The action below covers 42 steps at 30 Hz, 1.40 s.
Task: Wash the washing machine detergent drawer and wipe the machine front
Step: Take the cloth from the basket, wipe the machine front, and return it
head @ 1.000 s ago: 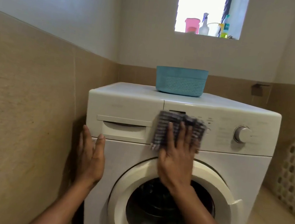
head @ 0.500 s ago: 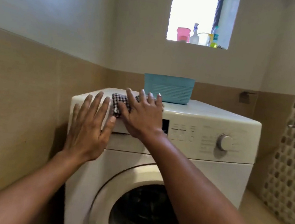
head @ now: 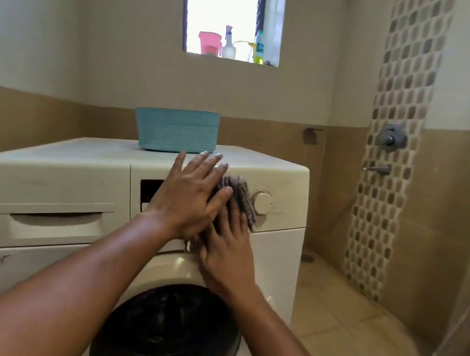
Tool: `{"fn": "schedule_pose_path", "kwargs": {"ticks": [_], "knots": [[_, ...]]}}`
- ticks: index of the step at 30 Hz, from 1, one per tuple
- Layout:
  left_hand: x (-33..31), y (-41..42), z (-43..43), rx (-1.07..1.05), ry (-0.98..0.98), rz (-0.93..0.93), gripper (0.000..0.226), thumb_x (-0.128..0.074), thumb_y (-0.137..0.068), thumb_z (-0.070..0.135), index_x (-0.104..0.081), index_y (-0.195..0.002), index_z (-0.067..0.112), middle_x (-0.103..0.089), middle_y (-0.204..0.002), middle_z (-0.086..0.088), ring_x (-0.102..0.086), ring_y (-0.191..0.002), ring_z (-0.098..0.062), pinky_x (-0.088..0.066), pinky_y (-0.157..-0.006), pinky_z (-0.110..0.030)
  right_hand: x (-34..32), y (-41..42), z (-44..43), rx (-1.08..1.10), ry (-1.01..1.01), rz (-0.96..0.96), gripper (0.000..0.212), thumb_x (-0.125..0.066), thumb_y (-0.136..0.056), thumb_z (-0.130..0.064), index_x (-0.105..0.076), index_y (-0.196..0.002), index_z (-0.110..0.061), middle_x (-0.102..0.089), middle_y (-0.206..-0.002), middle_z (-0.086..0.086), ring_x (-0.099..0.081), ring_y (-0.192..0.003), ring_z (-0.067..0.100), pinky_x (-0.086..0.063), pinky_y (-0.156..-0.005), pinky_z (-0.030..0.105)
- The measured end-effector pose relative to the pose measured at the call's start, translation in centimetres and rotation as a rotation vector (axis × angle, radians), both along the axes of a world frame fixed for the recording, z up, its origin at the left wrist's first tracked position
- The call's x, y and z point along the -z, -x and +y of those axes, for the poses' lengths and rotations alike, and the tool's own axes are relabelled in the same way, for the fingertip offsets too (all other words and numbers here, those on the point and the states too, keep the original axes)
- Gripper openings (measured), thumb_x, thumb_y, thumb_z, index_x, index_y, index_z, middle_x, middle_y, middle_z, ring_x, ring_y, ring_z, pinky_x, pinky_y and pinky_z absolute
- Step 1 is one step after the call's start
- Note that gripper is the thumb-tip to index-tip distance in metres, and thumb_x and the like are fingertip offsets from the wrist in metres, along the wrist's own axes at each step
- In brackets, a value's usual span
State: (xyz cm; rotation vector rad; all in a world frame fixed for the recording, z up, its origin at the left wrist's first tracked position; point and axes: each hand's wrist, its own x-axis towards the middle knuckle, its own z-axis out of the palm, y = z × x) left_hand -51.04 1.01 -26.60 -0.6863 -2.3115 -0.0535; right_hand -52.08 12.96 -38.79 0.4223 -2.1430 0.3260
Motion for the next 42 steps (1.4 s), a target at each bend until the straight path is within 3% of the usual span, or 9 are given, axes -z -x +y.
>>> {"fn": "schedule_pose_path", "kwargs": {"ticks": [5,11,13,18,24,29,33,36,42], "knots": [[1.4,0.1,0.2,-0.046,0.053,-0.041,0.074,-0.010,-0.097,0.060,-0.021,-0.159,0.021,-0.018,-0.167,0.000,-0.009,-0.155,-0.018,-0.002,-0.125,-0.050,5.1,0.5,5.1,0.101,0.498,-0.237,0.065,-0.034,-0.099,-0.043,-0.007,-0.158,-0.037,0.013,-0.166,-0.002,0.016,-0.153,0.019,-0.012,-0.124,0.048],[0.7,-0.2,0.3,-0.030,0.028,-0.092,0.074,-0.012,-0.096,0.063,-0.014,-0.160,0.024,-0.013,-0.168,0.002,-0.005,-0.155,-0.016,-0.004,-0.126,-0.049,-4.5,3.6,8.8,0.081,0.850,-0.154,0.054,-0.025,-0.108,-0.031,-0.012,-0.159,-0.023,-0.001,-0.168,0.002,0.011,-0.153,0.020,0.009,-0.123,0.036],[0.2,-0.2,0.0,-0.007,-0.006,-0.120,0.071,-0.019,-0.100,0.061,-0.013,-0.160,0.024,-0.013,-0.168,0.002,-0.004,-0.155,-0.016,-0.005,-0.126,-0.046,-9.1,4.4,9.7,0.083,0.729,-0.237,0.052,-0.019,-0.108,-0.038,-0.013,-0.159,-0.028,-0.001,-0.168,-0.001,0.011,-0.153,0.021,0.007,-0.124,0.045],[-0.7,-0.4,-0.5,0.055,-0.172,-0.137,0.073,-0.027,-0.100,0.060,-0.015,-0.160,0.019,-0.015,-0.168,-0.001,-0.007,-0.155,-0.017,-0.012,-0.126,-0.043,-13.4,3.1,3.7,0.206,0.034,-0.334,0.055,-0.019,-0.104,-0.050,-0.024,-0.156,-0.033,-0.015,-0.166,-0.003,-0.001,-0.154,0.025,0.004,-0.122,0.050],[-1.4,-2.3,-6.8,-0.139,-0.364,0.051,0.077,-0.009,-0.092,0.060,-0.044,-0.148,0.019,-0.037,-0.159,-0.004,-0.030,-0.147,-0.023,-0.019,-0.120,-0.054,-10.8,-0.3,-9.9,-0.082,-0.186,-0.122,0.101,-0.066,-0.085,-0.045,-0.002,-0.159,-0.020,-0.004,-0.167,0.005,0.003,-0.154,0.023,0.006,-0.125,0.041],[0.3,-3.5,-16.2,-0.292,-0.649,0.103,0.075,-0.016,-0.094,0.056,-0.057,-0.138,0.011,-0.053,-0.147,-0.011,-0.042,-0.140,-0.026,-0.026,-0.120,-0.048,-10.0,-1.3,-19.5,-0.168,-0.419,-0.073,0.097,-0.057,-0.091,-0.049,0.004,-0.159,-0.015,0.007,-0.167,0.009,0.013,-0.153,0.024,0.008,-0.124,0.044],[2.8,-5.3,-21.1,-0.369,-0.666,0.120,0.048,-0.034,-0.096,0.036,-0.067,-0.118,0.010,-0.063,-0.123,-0.010,-0.055,-0.116,-0.032,-0.046,-0.101,-0.045,-5.2,-1.5,-21.1,-0.357,-0.419,0.066,0.064,-0.034,-0.100,-0.047,-0.022,-0.157,-0.021,-0.019,-0.165,0.003,-0.010,-0.154,0.024,-0.005,-0.125,0.047],[4.4,-5.9,-22.5,-0.358,-0.534,0.054,0.031,-0.053,-0.093,0.018,-0.068,-0.121,0.014,-0.059,-0.119,-0.009,-0.055,-0.112,-0.031,-0.050,-0.095,-0.045,-2.1,-0.5,-18.8,-0.329,-0.431,0.132,0.053,-0.038,-0.102,-0.044,-0.040,-0.151,-0.025,-0.035,-0.159,-0.001,-0.026,-0.150,0.022,-0.013,-0.123,0.046],[4.7,-6.4,-20.4,-0.270,-0.411,-0.080,0.052,-0.069,-0.091,0.027,-0.050,-0.140,0.020,-0.054,-0.127,-0.003,-0.051,-0.120,-0.021,-0.049,-0.100,-0.039,-2.2,0.3,-16.0,-0.245,-0.291,0.313,0.034,-0.063,-0.091,-0.029,-0.066,-0.124,-0.022,-0.055,-0.145,0.003,-0.046,-0.136,0.028,-0.033,-0.110,0.047]]}}
